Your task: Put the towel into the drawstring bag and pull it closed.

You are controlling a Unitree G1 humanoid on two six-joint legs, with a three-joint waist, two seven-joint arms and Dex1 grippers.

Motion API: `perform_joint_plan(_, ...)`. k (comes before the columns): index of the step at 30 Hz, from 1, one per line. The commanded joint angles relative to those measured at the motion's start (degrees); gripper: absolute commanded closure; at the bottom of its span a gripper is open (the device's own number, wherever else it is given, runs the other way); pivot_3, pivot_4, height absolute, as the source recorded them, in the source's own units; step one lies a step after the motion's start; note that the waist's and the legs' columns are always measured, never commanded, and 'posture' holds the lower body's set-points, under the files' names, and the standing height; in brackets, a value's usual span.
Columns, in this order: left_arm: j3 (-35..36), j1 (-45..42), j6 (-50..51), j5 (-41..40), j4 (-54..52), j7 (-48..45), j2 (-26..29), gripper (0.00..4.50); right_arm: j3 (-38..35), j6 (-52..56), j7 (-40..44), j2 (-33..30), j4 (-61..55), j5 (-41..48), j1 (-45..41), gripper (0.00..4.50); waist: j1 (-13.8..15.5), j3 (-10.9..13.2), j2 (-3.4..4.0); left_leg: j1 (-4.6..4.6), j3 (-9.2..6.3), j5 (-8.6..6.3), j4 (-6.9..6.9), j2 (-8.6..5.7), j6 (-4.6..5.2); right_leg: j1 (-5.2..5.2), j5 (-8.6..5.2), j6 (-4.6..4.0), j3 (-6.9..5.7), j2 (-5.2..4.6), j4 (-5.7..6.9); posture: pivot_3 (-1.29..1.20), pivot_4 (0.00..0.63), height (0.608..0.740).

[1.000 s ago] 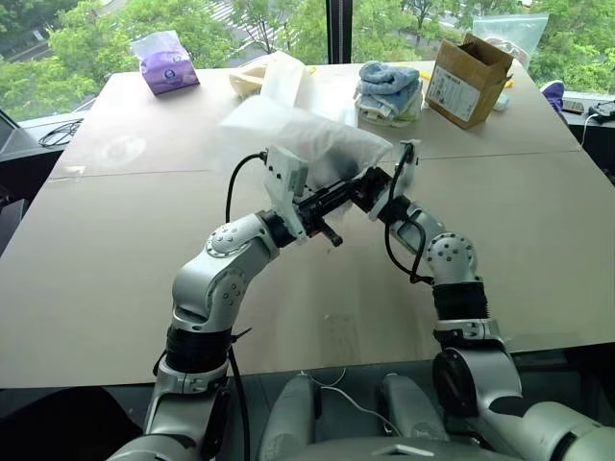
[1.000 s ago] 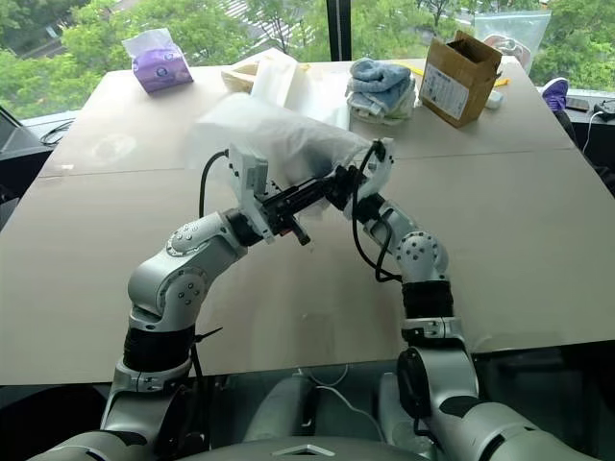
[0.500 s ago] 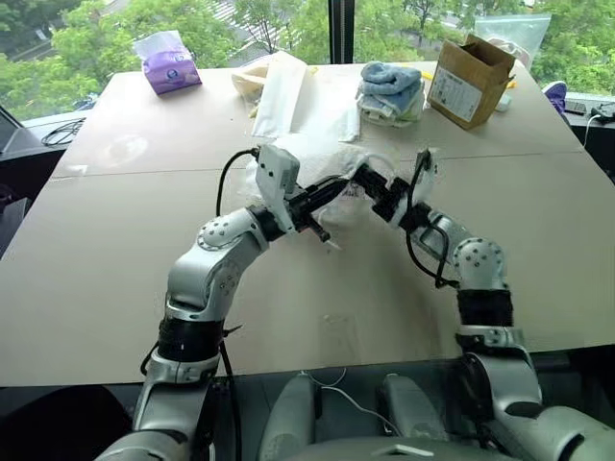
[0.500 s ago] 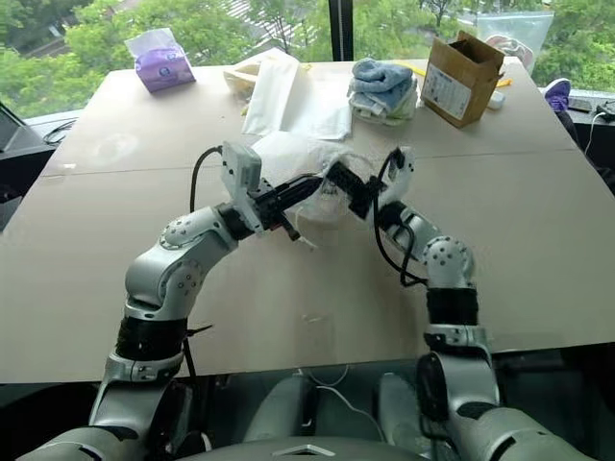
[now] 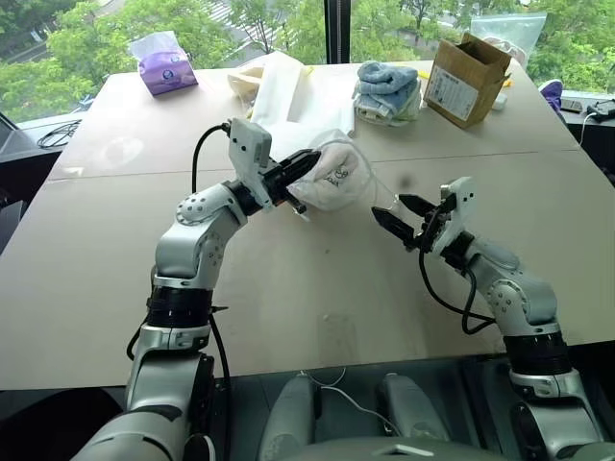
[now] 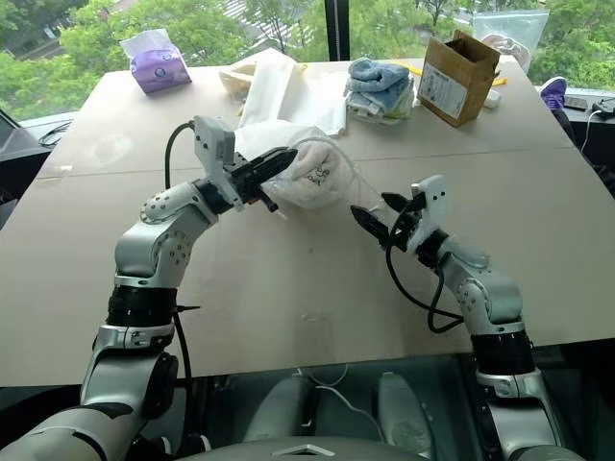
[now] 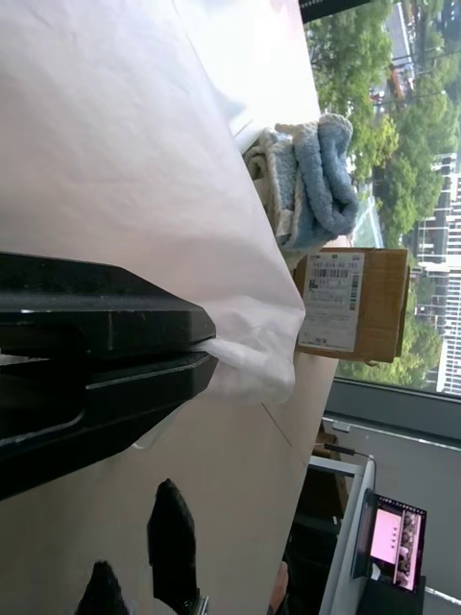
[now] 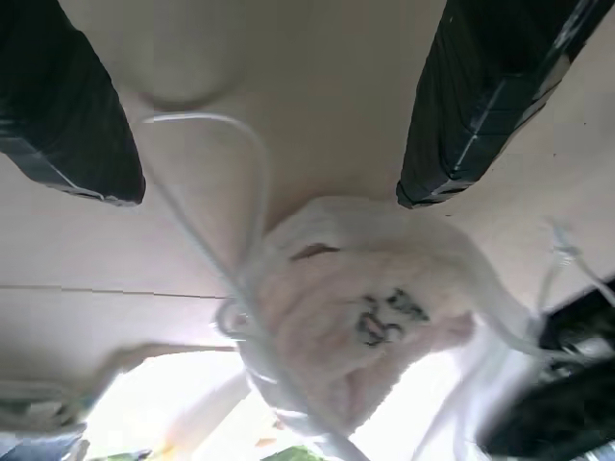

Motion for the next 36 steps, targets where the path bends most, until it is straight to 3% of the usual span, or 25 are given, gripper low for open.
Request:
perform_joint_plan(1, 0.77, -0.50, -1.36, 0.10, -1.52, -0.41, 0.10, 4.50, 1.03, -8.48, -2.66, 1.40, 6.78, -7.14, -3.55, 0.03, -0.01, 0.00, 0.00, 0.00, -0.01, 0.00, -0.01, 0.01, 0.00, 0.00, 0.00, 0.00, -0.01, 0.02, 0.01, 0.00, 0.150, 0.740)
perform_joint_plan(7, 0.97, -0.44, -1.56, 0.21, -1.55, -0.27, 0.02, 4.50, 2.05, -16.43, -4.47, 2.74, 18.32, -14.07, -9.05, 0.03, 0.07, 0.01, -0.01, -0.02, 0.01, 0.01, 0.01, 0.00, -0.01, 0.00, 0.00, 0.00, -0.01, -0.05, -0.02, 0.00, 0.150, 0.740)
perform_joint_plan(10, 1.07, -0.24, -1.63, 0.21, -1.70, -0.13, -0.05, 4.50, 1.62, -18.93, -5.39, 4.07, 21.98, -15.27, -10.81, 1.32, 0.04, 0.01, -0.01, 0.01, 0.02, 0.01, 0.01, 0.01, -0.02, -0.01, 0.00, 0.00, 0.01, -0.03, 0.02, 0.00, 0.150, 0.740)
perform_joint_plan(16, 1.28, 0.22, -2.03, 0.17, -1.61, 0.00, -0.35, 4.50, 1.33, -21.60, -8.56, 7.20, 26.69, -17.58, -13.06, 4.31, 0.00, 0.01, -0.01, 0.00, 0.02, 0.01, -0.01, 0.02, -0.02, -0.01, 0.00, 0.00, 0.00, -0.05, 0.01, 0.00, 0.150, 0.740)
perform_joint_plan(21, 1.28, 0.91, -2.57, 0.68, -2.04, 0.30, -0.44, 4.50, -4.83, -23.85, -17.46, 8.59, 26.21, -16.58, -15.96, 4.43, 0.00, 0.01, 0.00, 0.00, 0.00, 0.02, 0.02, 0.02, -0.04, -0.01, 0.00, 0.00, -0.01, -0.05, 0.04, 0.00, 0.150, 0.740)
perform_joint_plan(25, 1.80, 0.65, -4.36, 2.37, 0.35, 1.72, -0.61, 4.50, -6.83, -20.88, -17.04, 8.25, 16.84, -13.93, -18.05, 4.43, 0.00, 0.01, 0.00, -0.02, 0.00, 0.02, 0.01, 0.02, -0.04, -0.03, 0.00, 0.00, -0.01, -0.06, 0.04, 0.00, 0.150, 0.740)
perform_joint_plan(26, 2.47, 0.46, -4.25, 1.81, 0.83, 1.95, -0.89, 4.06, -6.64, -19.64, -16.36, 8.21, 14.58, -13.43, -18.60, 4.50, -0.17, 0.01, 0.00, -0.02, 0.01, 0.02, 0.01, 0.02, -0.04, -0.04, 0.00, 0.00, 0.00, -0.05, 0.05, 0.00, 0.150, 0.740)
perform_joint_plan(28, 2.76, 0.94, -5.38, 3.37, 0.80, 3.43, -0.58, 3.69, -4.75, -15.16, -14.80, 8.43, 10.04, -12.82, -20.71, 4.50, -0.40, 0.01, 0.00, 0.00, 0.04, 0.02, 0.00, 0.03, -0.04, -0.06, 0.00, 0.00, 0.04, -0.04, 0.09, 0.00, 0.150, 0.740)
perform_joint_plan(31, 2.87, 3.08, -5.56, 3.93, -1.43, 4.25, -0.05, 2.28, -3.26, -10.62, -14.52, 9.20, 6.74, -12.99, -22.88, 4.50, -0.58, 0.00, 0.01, 0.01, 0.03, 0.02, 0.00, 0.03, -0.04, -0.07, 0.00, 0.00, 0.04, -0.02, 0.12, 0.00, 0.150, 0.740)
perform_joint_plan(32, 5.42, 4.82, -0.83, -2.19, -4.86, 3.87, -0.46, 1.87, -3.04, -9.89, -15.08, 9.73, 6.41, -13.31, -24.05, 4.50, -0.61, -0.01, 0.02, 0.02, 0.02, 0.02, -0.01, 0.04, -0.04, -0.07, 0.00, -0.01, 0.04, -0.03, 0.12, 0.00, 0.150, 0.740)
perform_joint_plan(34, 9.58, 7.89, 6.62, -11.79, -10.55, 3.24, -0.29, 1.87, -2.69, -9.09, -15.68, 10.50, 6.21, -13.75, -25.95, 4.50, -0.90, -0.01, 0.01, -0.01, 0.01, 0.02, -0.03, 0.05, -0.04, -0.10, 0.00, -0.01, 0.04, -0.06, 0.11, 0.00, 0.150, 0.740)
perform_joint_plan(36, 12.41, 14.75, 13.37, -17.67, -16.45, 1.30, 3.72, 1.87, -2.35, -8.81, -16.31, 12.06, 7.83, -13.88, -28.58, 4.50, -1.44, 0.00, 0.00, -0.03, -0.02, 0.02, -0.03, 0.05, -0.04, -0.11, 0.00, -0.01, 0.00, -0.09, 0.10, 0.00, 0.150, 0.740)
